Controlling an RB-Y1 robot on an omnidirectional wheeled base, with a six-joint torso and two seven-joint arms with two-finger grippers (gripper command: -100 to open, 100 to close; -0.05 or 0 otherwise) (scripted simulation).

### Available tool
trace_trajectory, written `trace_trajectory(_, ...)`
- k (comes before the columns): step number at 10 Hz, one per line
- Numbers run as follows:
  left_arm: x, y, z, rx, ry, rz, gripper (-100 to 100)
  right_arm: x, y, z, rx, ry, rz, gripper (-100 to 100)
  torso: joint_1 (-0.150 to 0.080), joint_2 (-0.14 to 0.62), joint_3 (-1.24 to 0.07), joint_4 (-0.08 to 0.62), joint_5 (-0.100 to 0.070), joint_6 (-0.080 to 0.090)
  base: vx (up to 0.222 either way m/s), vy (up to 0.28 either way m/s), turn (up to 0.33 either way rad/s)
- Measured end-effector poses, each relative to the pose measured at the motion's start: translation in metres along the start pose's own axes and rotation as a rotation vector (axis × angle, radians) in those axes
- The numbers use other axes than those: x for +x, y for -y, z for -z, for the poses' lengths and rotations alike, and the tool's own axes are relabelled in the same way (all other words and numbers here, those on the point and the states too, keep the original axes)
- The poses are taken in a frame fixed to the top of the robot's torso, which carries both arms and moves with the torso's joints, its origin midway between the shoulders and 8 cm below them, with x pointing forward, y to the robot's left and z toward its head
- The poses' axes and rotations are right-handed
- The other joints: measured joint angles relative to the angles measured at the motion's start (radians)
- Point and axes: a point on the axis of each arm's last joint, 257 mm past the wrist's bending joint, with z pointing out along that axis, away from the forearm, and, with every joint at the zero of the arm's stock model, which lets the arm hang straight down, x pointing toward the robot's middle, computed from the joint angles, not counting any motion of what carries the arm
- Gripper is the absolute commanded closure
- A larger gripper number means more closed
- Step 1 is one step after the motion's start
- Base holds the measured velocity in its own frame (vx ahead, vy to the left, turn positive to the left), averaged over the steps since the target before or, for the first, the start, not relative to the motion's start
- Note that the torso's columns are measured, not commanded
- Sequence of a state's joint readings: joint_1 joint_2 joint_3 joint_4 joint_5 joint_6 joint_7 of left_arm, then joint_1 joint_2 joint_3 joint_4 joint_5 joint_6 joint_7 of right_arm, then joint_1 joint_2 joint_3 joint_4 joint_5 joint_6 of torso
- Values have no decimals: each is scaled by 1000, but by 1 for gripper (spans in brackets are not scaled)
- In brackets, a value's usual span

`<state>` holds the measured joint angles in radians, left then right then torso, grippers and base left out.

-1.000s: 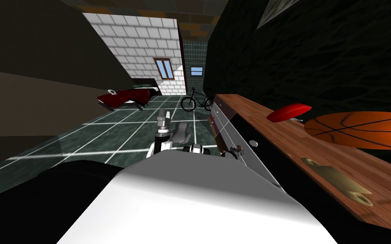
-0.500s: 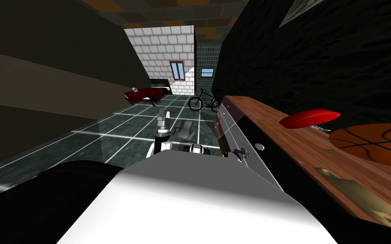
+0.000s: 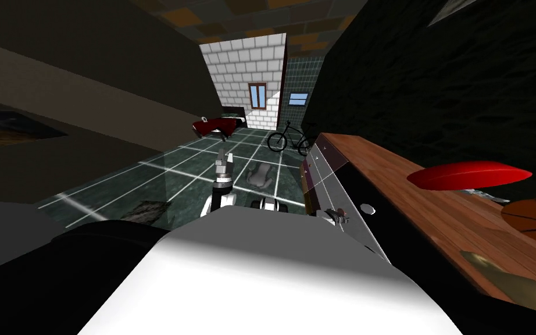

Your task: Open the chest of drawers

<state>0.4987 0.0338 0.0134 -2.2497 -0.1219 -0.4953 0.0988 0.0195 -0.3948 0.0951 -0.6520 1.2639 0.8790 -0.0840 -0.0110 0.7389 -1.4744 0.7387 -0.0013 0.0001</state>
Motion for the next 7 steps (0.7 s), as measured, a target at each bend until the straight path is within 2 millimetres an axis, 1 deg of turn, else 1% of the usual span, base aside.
trace_trajectory(1,0,0,0,0,0,0,0,3,11,-8,31,-29,-24,-100,2,1,1,1,1,0,-122,-1,271)
trace_trajectory(2,0,0,0,0,0,0,0,7,16,-11,47,-43,-30,-100,3,-3,-2,-1,1,3,-91,6,378)
trace_trajectory(3,0,0,0,0,0,0,0,18,26,-16,76,-69,-35,-100,2,-6,-4,-2,1,1,-71,7,182)
trace_trajectory(4,0,0,0,0,0,0,0,21,32,-18,89,-83,-51,-100,2,-6,-4,-2,1,2,-21,2,0)
trace_trajectory(5,0,0,0,-1,0,0,0,20,33,-19,89,-85,-57,-100,3,-5,-4,-2,2,4,-58,25,264)
trace_trajectory(6,0,0,0,0,0,0,0,25,44,-21,109,-108,-70,-100,5,-1,-2,0,3,1,-79,8,172)
trace_trajectory(7,0,0,0,0,0,0,0,20,45,-24,119,-107,-75,-100,7,0,-1,0,3,-1,-32,-9,45)
